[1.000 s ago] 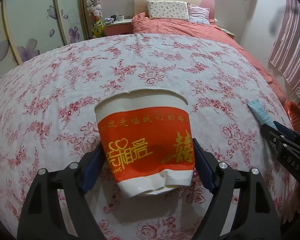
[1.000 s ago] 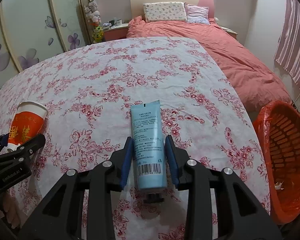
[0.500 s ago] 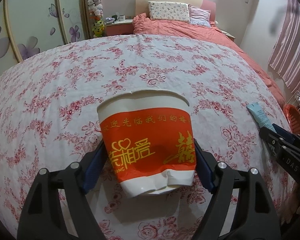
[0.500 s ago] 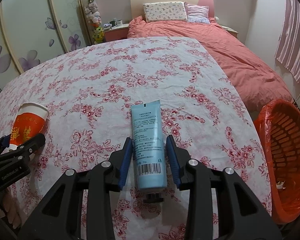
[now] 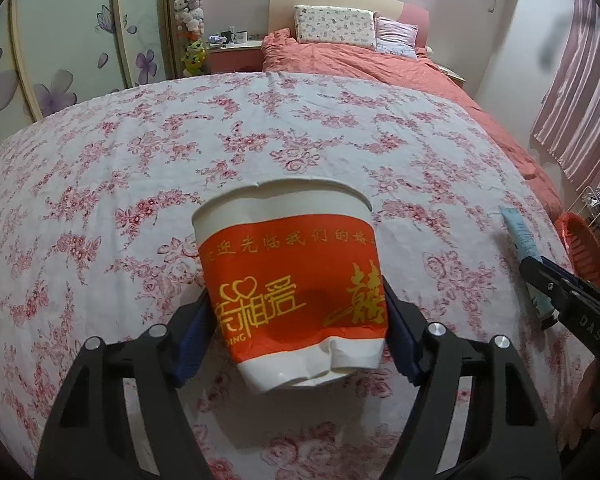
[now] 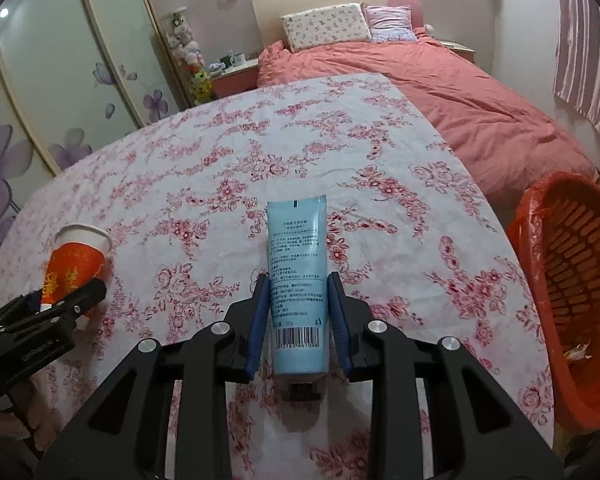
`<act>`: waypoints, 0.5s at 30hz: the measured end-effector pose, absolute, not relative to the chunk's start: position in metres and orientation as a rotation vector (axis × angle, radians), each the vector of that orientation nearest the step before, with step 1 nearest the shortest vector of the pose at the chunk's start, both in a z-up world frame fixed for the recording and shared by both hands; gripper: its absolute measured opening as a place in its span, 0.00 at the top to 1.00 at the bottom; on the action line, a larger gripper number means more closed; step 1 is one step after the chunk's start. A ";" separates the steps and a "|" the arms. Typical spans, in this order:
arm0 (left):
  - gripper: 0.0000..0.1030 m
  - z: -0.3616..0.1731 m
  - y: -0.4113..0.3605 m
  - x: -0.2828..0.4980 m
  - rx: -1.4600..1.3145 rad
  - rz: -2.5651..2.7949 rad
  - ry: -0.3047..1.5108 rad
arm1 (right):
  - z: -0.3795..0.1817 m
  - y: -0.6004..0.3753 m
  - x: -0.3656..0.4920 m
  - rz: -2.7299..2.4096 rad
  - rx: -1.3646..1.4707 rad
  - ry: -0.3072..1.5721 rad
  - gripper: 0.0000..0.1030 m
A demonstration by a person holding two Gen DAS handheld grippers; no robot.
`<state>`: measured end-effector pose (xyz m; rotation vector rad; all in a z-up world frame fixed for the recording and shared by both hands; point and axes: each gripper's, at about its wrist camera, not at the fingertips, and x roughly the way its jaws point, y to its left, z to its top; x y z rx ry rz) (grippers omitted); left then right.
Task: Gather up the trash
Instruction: 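Lift and carry the tube and cup over the orange basket with both tools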
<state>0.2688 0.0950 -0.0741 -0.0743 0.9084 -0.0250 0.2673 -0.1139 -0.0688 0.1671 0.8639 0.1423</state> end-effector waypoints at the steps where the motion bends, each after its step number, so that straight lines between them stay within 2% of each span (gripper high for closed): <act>1: 0.30 -0.072 0.093 0.268 -0.075 -0.029 0.906 | -0.066 -0.116 0.265 0.142 0.175 0.857 0.71; 15: 0.30 -0.031 0.021 0.248 -0.003 -0.167 0.828 | -0.028 -0.164 0.230 0.100 0.246 0.754 0.71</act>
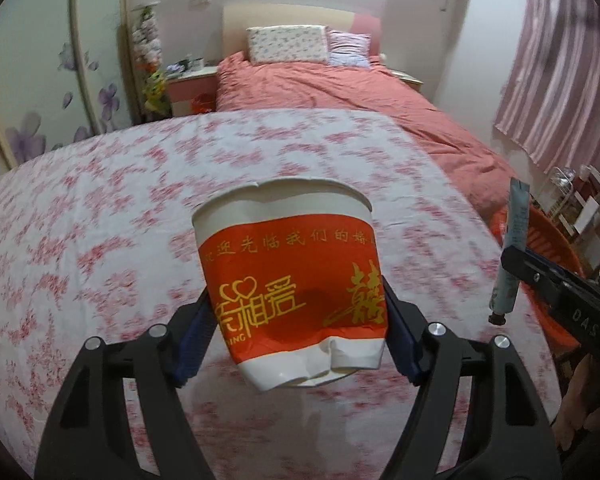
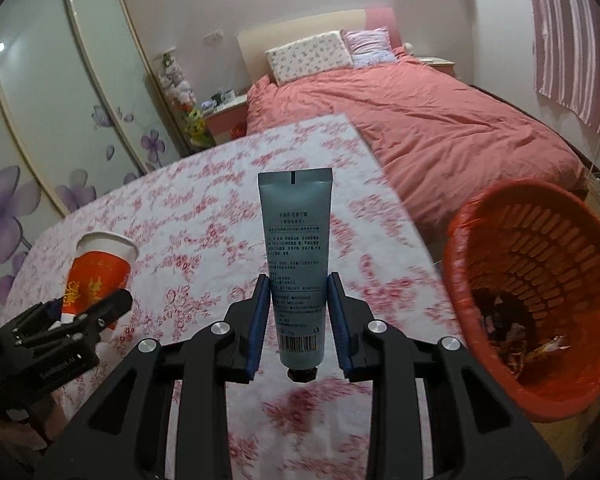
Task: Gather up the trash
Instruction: 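Lift and carry the tube and cup over the orange basket with both tools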
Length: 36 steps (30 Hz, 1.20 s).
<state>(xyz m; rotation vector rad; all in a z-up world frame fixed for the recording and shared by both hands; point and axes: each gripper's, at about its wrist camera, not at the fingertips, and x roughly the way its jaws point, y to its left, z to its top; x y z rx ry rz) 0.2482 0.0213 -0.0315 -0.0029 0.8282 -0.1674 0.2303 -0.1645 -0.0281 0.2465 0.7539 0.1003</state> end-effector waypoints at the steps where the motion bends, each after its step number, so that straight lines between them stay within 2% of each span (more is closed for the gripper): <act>1: 0.30 -0.031 0.016 0.247 0.003 -0.174 0.824 | -0.027 -0.167 0.230 0.095 0.245 0.752 0.71; 15: 0.30 -0.035 0.025 0.245 -0.010 -0.146 0.842 | -0.074 -0.151 0.255 0.102 0.216 0.891 0.70; 19: 0.30 -0.037 0.031 0.246 -0.025 -0.139 0.850 | -0.073 -0.153 0.244 0.104 0.232 0.883 0.60; 23: 0.30 -0.036 0.030 0.242 -0.026 -0.146 0.849 | -0.074 -0.149 0.232 0.104 0.206 0.883 0.59; 24: 0.30 -0.036 0.030 0.242 -0.025 -0.147 0.848 | -0.075 -0.148 0.231 0.099 0.192 0.880 0.61; 25: 0.30 -0.036 0.030 0.241 -0.025 -0.149 0.848 | -0.075 -0.146 0.229 0.085 0.174 0.875 0.74; 29: 0.30 -0.030 0.027 0.239 -0.023 -0.157 0.837 | -0.069 -0.153 0.224 0.076 0.195 0.848 0.74; 36: 0.30 -0.015 0.015 0.233 -0.013 -0.182 0.806 | -0.024 -0.169 0.208 0.078 0.222 0.713 0.74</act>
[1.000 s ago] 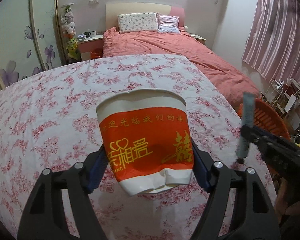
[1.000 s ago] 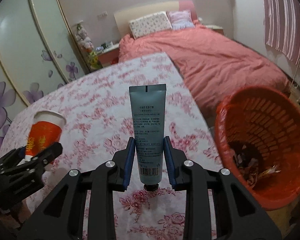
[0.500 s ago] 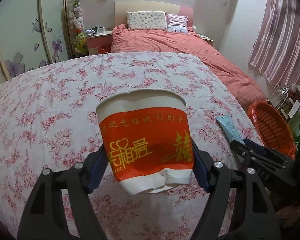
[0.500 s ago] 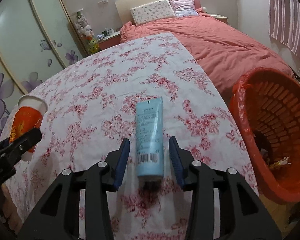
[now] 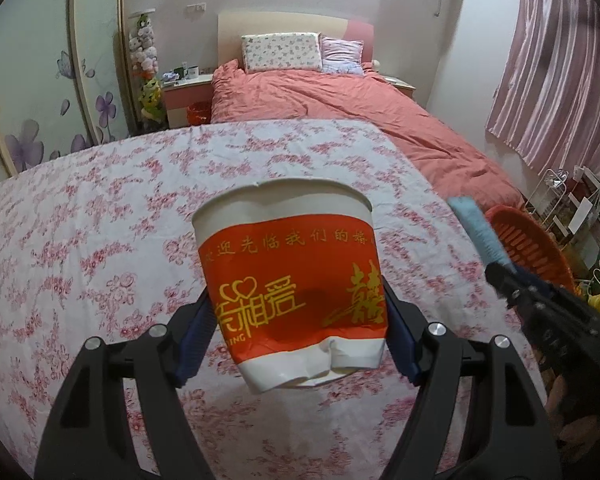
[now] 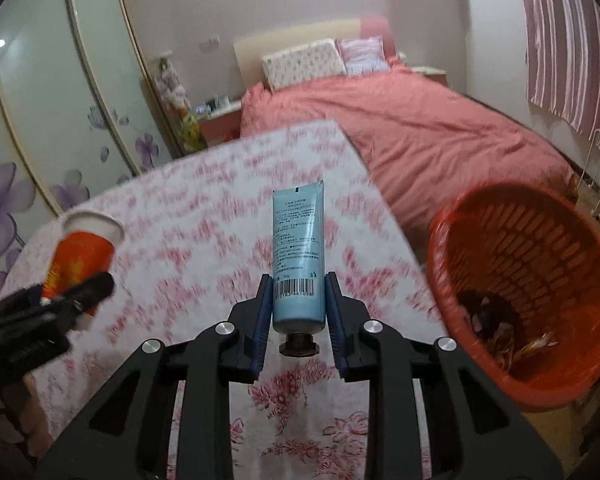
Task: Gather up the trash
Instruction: 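Lift and carry the tube and cup over the orange basket with both tools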
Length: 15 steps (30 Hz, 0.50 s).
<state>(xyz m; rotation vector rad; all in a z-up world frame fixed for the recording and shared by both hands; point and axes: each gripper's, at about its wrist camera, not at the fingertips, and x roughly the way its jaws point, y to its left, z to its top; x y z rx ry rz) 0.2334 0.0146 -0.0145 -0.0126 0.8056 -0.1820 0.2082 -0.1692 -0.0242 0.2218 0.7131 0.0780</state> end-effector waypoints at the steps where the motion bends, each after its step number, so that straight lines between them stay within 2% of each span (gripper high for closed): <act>1: 0.30 -0.013 0.012 0.233 -0.012 -0.187 0.803 | -0.019 -0.172 0.205 0.078 0.227 0.698 0.74; 15: 0.30 0.015 -0.071 0.221 0.032 -0.361 0.743 | 0.010 -0.239 0.176 -0.042 0.301 0.557 0.74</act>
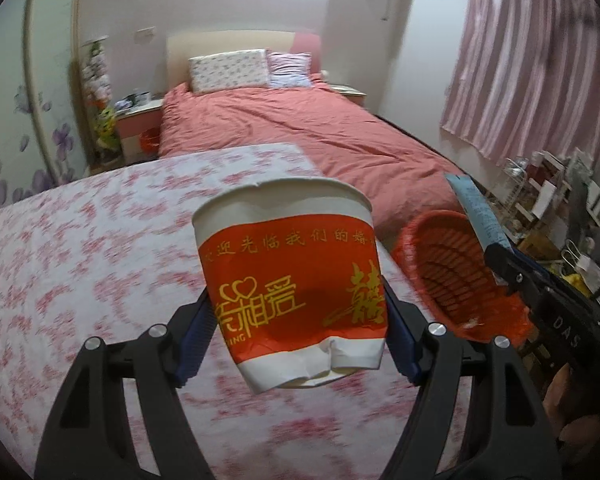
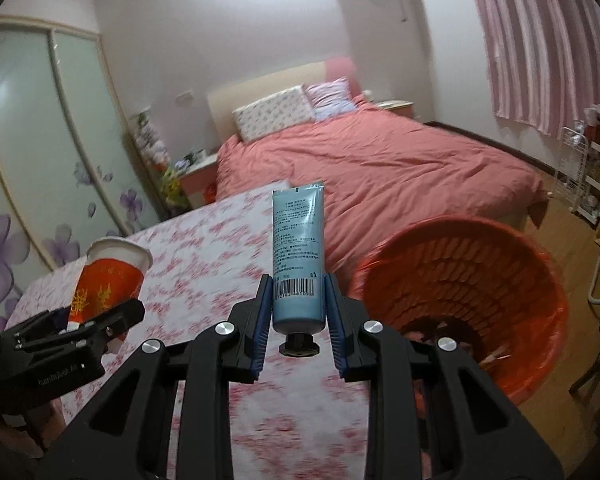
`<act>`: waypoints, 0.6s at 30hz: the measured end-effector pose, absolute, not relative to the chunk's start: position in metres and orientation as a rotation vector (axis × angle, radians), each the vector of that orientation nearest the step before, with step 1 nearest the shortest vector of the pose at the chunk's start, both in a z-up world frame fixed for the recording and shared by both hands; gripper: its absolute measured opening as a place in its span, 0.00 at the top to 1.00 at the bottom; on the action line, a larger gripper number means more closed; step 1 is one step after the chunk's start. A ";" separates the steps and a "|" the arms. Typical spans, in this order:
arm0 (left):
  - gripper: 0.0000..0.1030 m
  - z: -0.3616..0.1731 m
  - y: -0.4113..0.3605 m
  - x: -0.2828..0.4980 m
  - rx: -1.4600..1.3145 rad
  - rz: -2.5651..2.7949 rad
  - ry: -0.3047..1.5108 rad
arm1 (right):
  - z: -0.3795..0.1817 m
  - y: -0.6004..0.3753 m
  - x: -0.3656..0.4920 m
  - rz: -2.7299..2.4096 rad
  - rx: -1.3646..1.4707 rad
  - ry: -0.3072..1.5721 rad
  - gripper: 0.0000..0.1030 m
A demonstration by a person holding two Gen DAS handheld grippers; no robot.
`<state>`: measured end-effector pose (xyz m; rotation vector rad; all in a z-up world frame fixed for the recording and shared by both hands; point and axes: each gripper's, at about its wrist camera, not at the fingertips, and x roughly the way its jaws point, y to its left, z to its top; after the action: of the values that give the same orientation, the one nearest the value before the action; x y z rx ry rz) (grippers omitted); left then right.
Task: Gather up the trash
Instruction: 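Lift and carry the tube and cup over the orange basket with both tools, then open both tools over the orange basket to drop the cup and tube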
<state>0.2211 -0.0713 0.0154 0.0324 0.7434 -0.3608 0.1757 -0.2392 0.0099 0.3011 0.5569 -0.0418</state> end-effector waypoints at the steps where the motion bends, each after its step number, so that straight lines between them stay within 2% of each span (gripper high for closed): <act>1: 0.30 0.016 -0.079 0.220 0.038 -0.376 0.742 | 0.011 -0.246 0.174 -0.053 0.307 0.550 0.74; 18: 0.29 -0.002 -0.237 0.234 0.096 -0.651 0.795 | -0.003 -0.344 0.166 -0.221 0.413 0.507 0.74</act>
<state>0.2344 -0.2367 -0.0021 0.0957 0.7945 -0.6507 0.1658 -0.3437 -0.0031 0.4134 0.5068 -0.2212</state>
